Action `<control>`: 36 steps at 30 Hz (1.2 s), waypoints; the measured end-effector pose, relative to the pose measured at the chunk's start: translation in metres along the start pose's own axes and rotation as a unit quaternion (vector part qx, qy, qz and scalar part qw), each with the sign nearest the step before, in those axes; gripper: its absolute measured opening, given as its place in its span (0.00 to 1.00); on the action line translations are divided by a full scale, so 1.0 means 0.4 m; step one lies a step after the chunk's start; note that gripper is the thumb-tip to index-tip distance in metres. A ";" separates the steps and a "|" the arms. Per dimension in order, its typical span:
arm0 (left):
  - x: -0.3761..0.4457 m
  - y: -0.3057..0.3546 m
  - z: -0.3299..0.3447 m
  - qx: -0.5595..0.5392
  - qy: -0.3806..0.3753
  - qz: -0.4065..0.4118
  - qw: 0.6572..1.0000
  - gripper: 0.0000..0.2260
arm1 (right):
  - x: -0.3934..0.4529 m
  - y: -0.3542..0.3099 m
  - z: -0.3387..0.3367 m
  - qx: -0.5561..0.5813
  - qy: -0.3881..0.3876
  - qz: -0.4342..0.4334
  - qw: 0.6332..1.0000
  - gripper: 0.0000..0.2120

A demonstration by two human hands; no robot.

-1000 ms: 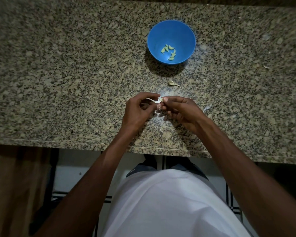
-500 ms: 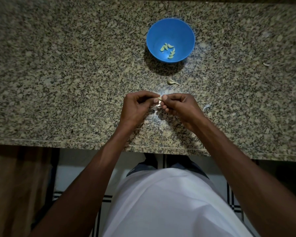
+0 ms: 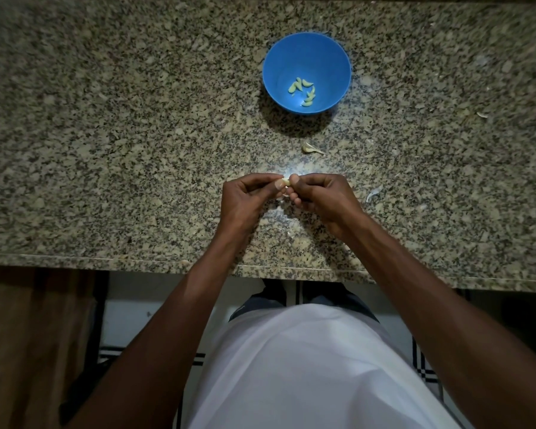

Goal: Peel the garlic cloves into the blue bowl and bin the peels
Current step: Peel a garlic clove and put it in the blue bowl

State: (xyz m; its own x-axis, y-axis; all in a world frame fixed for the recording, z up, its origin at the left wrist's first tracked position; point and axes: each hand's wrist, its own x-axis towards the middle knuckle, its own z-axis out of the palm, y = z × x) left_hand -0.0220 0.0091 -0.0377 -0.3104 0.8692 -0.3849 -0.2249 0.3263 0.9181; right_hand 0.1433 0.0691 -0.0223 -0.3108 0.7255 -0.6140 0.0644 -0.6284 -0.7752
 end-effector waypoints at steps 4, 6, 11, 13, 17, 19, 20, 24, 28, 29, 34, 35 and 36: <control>-0.003 0.001 0.015 -0.030 0.032 -0.017 0.999 0.10 | 0.002 0.004 0.005 -0.047 0.022 -0.077 0.996 0.08; -0.002 0.004 0.016 -0.034 0.038 -0.025 0.998 0.10 | 0.006 0.008 0.003 -0.112 0.030 -0.124 0.986 0.09; 0.007 0.016 0.019 -0.001 0.029 -0.049 0.998 0.07 | 0.017 0.001 0.006 -0.282 0.051 -0.205 0.936 0.07; 0.014 0.018 0.018 0.019 0.027 -0.062 0.998 0.06 | 0.017 0.001 0.003 -0.302 0.043 -0.231 0.924 0.07; 0.026 0.019 0.019 0.103 -0.001 -0.060 0.993 0.07 | 0.022 0.002 -0.014 -0.320 0.037 -0.233 0.918 0.07; 0.030 0.021 0.024 0.126 -0.020 -0.054 0.990 0.07 | 0.026 0.002 -0.022 -0.286 0.031 -0.208 0.935 0.08; 0.032 0.023 0.026 0.139 -0.028 -0.050 0.989 0.06 | 0.026 0.003 -0.024 -0.273 0.029 -0.197 0.941 0.09; 0.040 0.017 0.027 0.163 -0.040 -0.053 0.984 0.06 | 0.019 0.003 -0.024 -0.177 0.016 -0.164 0.970 0.09; 0.030 0.009 0.021 0.123 -0.004 -0.068 0.990 0.06 | 0.010 0.007 -0.026 -0.068 -0.014 -0.110 0.992 0.10; 0.026 0.007 0.017 0.123 0.008 -0.061 0.990 0.06 | 0.008 0.008 -0.028 -0.051 -0.017 -0.094 0.994 0.11; 0.007 0.005 -0.002 0.140 0.013 -0.023 0.990 0.06 | 0.005 0.005 -0.028 -0.011 -0.021 -0.053 0.998 0.12; 0.004 0.007 -0.003 0.136 0.011 -0.010 0.991 0.07 | 0.004 0.004 -0.028 -0.008 -0.022 -0.053 0.998 0.11; 0.002 0.010 -0.003 0.132 0.010 0.003 0.991 0.07 | 0.004 0.004 -0.026 -0.005 -0.024 -0.053 0.998 0.11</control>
State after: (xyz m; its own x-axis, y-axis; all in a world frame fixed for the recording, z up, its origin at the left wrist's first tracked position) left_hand -0.0242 0.0107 -0.0345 -0.3299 0.8644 -0.3794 0.0250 0.4097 0.9119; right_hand 0.1529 0.0721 -0.0259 -0.3605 0.7734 -0.5214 0.0380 -0.5463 -0.8367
